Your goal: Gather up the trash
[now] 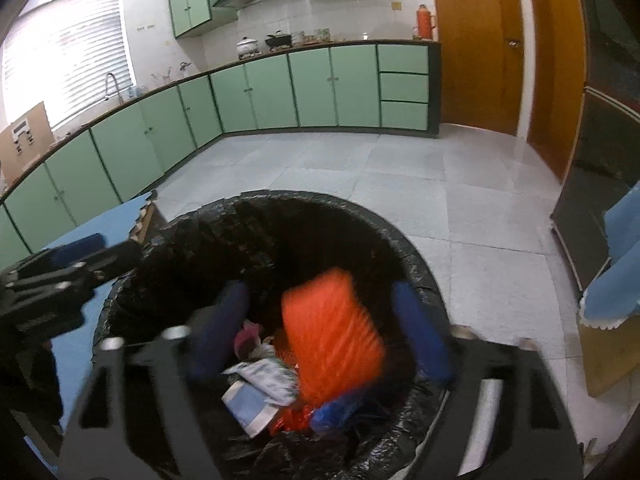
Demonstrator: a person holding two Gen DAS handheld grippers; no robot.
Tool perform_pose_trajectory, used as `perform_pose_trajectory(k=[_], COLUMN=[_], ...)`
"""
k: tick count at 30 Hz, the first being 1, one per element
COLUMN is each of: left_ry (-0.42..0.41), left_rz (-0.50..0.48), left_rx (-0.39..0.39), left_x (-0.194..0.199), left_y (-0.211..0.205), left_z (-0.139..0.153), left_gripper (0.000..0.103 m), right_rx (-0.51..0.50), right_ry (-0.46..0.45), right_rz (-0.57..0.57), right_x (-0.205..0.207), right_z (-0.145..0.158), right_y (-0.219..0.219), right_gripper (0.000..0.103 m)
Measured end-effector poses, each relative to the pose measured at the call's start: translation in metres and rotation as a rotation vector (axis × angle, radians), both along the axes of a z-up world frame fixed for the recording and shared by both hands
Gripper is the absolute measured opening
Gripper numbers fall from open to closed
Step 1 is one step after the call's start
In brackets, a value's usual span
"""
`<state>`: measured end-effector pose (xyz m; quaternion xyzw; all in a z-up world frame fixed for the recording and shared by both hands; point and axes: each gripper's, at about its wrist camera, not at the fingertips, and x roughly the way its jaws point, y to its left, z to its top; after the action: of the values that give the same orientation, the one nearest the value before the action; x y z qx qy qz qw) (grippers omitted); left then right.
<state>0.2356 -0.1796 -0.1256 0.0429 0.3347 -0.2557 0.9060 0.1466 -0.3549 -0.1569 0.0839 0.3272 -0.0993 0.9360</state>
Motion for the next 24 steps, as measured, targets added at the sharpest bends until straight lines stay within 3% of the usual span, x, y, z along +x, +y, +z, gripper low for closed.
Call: perform_pose_trajectory(k=[6, 10, 16, 24], left_ry=[-0.031, -0.064, -0.083, -0.104], left_rz=[0.028, 0.052, 0.096, 0.17], left_rx=[-0.029, -0.051, -0.074, -0.034], left_x=[-0.005, -0.016, -0.038, -0.082], left_y=[0.022, 0.043, 0.077, 0.116], left_z=[0.025, 0.048, 0.072, 0.096], left_gripper=[0.082, 0.091, 0.095, 0.096], right_rx=[0.015, 0.021, 0.044, 0.039], right_ry=[-0.015, -0.04, -0.077, -0.09], right_rz=[-0.003, 0.013, 0.061, 0.113], right_x=[-0.008, -0.019, -0.039, -0.064], right_z=[0.015, 0.034, 0.068, 0.104], right_y=[0.003, 0.013, 0.038, 0.075], right_gripper=[0.09, 0.094, 0.098, 0.098])
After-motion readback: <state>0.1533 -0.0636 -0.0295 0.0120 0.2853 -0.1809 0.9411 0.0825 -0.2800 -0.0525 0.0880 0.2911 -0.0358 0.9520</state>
